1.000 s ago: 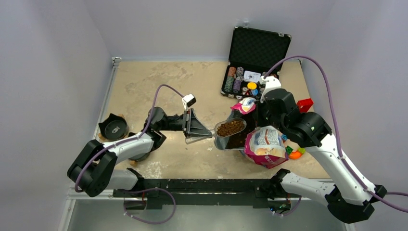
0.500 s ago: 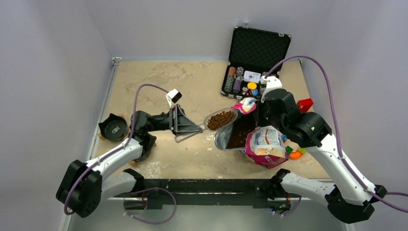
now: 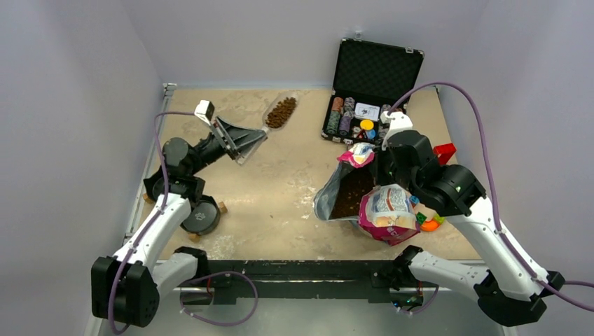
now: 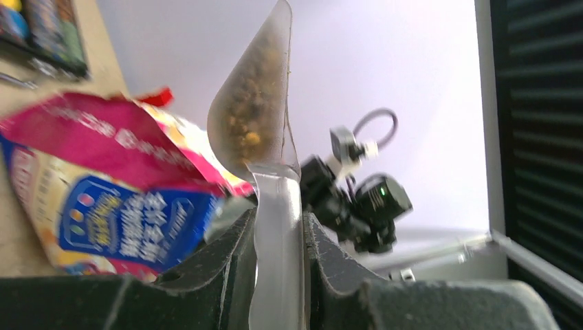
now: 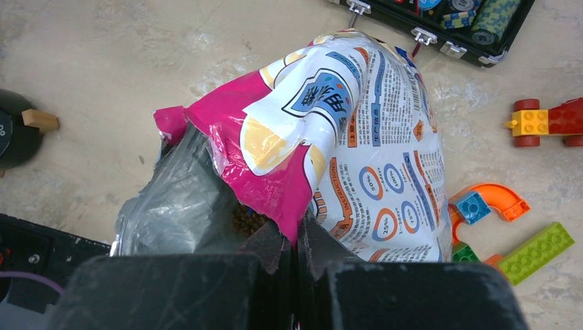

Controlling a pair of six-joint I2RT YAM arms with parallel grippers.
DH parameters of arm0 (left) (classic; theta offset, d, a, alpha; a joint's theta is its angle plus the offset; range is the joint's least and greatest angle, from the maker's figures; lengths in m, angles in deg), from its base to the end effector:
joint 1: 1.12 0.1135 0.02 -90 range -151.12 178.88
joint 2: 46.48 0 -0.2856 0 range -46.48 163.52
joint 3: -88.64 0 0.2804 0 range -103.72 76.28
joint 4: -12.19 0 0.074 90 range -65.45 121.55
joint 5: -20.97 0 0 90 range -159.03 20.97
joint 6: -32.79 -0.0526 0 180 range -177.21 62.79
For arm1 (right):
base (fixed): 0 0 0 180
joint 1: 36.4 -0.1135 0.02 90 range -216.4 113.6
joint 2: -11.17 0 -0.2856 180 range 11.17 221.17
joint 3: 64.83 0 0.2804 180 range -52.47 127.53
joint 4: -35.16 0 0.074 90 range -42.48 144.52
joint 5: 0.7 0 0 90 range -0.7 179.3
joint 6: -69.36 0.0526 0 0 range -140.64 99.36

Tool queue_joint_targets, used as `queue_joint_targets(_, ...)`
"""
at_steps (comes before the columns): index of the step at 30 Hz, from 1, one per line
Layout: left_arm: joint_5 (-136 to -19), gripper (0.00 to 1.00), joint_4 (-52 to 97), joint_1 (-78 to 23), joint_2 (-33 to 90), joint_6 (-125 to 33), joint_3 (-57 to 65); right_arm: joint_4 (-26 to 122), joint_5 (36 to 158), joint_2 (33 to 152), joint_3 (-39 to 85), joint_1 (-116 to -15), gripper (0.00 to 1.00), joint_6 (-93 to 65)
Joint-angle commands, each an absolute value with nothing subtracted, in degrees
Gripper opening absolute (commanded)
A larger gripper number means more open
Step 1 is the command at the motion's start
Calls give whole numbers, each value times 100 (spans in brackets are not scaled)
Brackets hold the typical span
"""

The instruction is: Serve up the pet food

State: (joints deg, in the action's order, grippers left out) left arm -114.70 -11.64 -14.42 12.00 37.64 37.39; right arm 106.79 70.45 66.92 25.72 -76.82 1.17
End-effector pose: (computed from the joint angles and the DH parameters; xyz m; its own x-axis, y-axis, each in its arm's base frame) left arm 0.2395 -0.0953 0.3533 -0.8484 -0.5149 -0.1226 0.2070 -0.1097 -0.9722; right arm 0.1546 0.1093 0.4354 -0.5785 -0.0309 -0.8151 -0.2173 0.9690 0.1176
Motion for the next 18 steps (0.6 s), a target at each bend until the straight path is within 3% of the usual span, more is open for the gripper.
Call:
queue_joint_targets(1, -10980, 0, -1637, -717, 1311, 3626, 3986, 10149, 7163, 6265, 2783, -7704, 0, 83)
queue_joint_targets(11, -11255, 0, -2154, 1523, 962, 3713, 5186, 9988, 7403, 6008, 2574, -7707, 0, -135)
queue_joint_targets(18, -11228, 0, -2992, 2435, 880, 4027, 5926, 9857, 7635, 5764, 2339, -7699, 0, -194)
